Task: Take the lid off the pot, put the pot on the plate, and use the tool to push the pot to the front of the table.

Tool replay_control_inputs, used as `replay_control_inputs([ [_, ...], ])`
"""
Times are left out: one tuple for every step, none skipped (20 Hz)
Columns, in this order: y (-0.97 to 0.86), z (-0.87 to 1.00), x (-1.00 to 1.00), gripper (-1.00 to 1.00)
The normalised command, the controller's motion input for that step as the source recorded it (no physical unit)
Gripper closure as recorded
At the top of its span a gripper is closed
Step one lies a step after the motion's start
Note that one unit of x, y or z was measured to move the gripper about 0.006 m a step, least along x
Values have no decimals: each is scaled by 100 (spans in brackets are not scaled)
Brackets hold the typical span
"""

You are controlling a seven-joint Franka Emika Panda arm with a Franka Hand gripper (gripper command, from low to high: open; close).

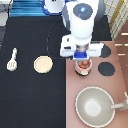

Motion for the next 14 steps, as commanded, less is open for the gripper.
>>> replay_control_inputs([
  [-13,-51,-27,-100],
  [-12,-48,-31,-100],
  [-7,-42,-43,-100],
  [-5,-25,-49,-100],
  [-4,-20,-57,-100],
  [-5,-17,-57,-100],
  [-4,-15,-51,-100],
  [-6,-16,-45,-100],
  [-8,-13,-35,-100],
  [-7,-12,-32,-100],
  [-7,-7,-27,-100],
  [-7,0,-22,-100],
  [-7,0,-15,100],
  [-9,0,-12,100],
])
